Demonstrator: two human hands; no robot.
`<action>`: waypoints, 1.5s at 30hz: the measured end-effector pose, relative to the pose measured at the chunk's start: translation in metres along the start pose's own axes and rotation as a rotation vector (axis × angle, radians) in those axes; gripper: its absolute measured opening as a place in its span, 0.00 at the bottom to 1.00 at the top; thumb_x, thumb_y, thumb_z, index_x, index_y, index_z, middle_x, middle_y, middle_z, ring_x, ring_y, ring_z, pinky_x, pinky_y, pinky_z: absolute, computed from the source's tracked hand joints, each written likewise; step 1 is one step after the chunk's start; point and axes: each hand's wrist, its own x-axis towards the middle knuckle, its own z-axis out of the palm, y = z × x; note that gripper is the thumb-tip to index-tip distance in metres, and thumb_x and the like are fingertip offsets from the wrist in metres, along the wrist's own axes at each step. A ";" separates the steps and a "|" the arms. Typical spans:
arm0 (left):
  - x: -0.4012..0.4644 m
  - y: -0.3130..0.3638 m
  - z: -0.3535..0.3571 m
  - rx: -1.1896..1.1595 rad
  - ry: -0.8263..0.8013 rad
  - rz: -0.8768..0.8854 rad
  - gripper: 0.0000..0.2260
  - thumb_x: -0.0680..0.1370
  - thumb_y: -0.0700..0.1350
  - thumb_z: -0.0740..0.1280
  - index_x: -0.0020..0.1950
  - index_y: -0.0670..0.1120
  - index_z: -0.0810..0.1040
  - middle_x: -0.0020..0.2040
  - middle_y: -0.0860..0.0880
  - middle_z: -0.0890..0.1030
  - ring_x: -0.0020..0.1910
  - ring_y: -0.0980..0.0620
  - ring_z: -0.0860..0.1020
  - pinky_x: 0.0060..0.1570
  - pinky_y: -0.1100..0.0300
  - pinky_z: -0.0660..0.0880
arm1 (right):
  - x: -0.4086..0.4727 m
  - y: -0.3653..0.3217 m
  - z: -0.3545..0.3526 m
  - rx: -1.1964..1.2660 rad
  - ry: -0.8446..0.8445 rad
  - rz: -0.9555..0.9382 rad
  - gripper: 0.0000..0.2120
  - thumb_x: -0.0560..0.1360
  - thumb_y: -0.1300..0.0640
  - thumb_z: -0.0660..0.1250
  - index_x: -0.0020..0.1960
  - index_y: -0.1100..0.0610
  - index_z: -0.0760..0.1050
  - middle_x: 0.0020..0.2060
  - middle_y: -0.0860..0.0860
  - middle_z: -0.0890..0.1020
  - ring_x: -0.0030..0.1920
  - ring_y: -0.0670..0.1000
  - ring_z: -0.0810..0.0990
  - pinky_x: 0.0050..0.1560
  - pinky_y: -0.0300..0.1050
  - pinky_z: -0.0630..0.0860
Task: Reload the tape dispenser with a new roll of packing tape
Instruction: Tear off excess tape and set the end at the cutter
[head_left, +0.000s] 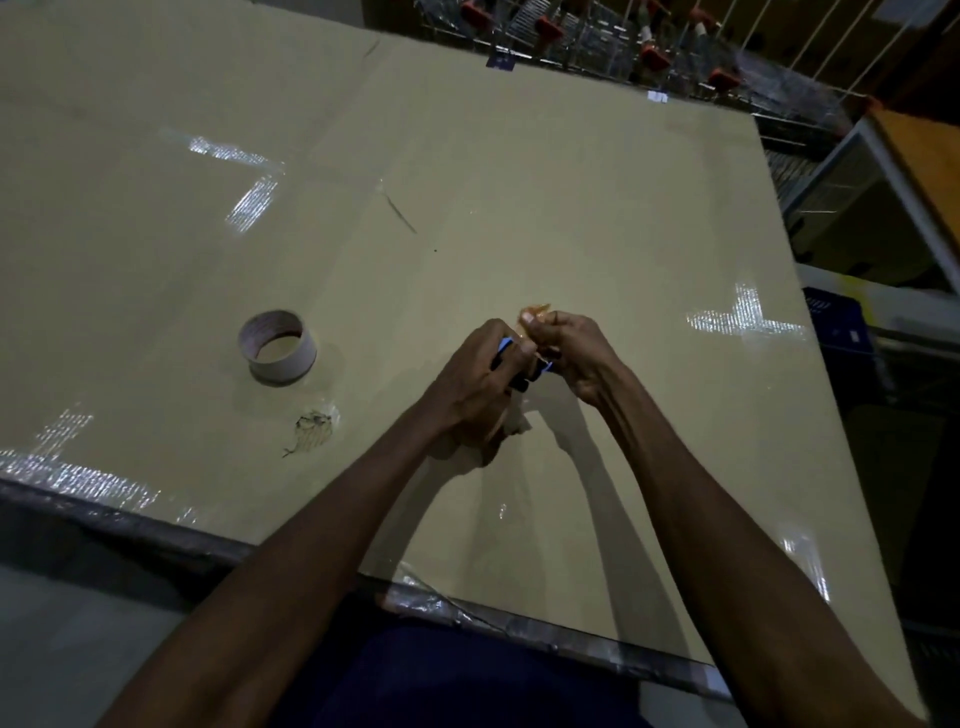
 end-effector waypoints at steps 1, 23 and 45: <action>0.002 0.001 -0.002 -0.001 0.015 -0.032 0.12 0.83 0.52 0.61 0.47 0.44 0.71 0.41 0.51 0.76 0.35 0.62 0.77 0.37 0.65 0.74 | 0.001 -0.001 0.001 0.009 0.003 -0.004 0.07 0.76 0.55 0.71 0.48 0.59 0.79 0.40 0.53 0.82 0.38 0.49 0.79 0.40 0.43 0.77; 0.025 0.013 -0.042 0.276 0.142 -0.356 0.40 0.66 0.53 0.81 0.65 0.45 0.58 0.64 0.45 0.69 0.58 0.45 0.76 0.56 0.52 0.78 | -0.002 -0.012 0.023 0.112 0.007 -0.185 0.11 0.73 0.58 0.74 0.52 0.60 0.76 0.46 0.54 0.86 0.48 0.52 0.85 0.44 0.47 0.83; 0.029 0.030 -0.037 0.492 0.161 -0.214 0.27 0.69 0.50 0.75 0.67 0.56 0.73 0.61 0.52 0.81 0.56 0.47 0.79 0.46 0.58 0.67 | -0.013 -0.019 0.002 0.328 0.183 -0.099 0.05 0.75 0.66 0.69 0.51 0.63 0.77 0.42 0.60 0.82 0.39 0.57 0.83 0.39 0.45 0.83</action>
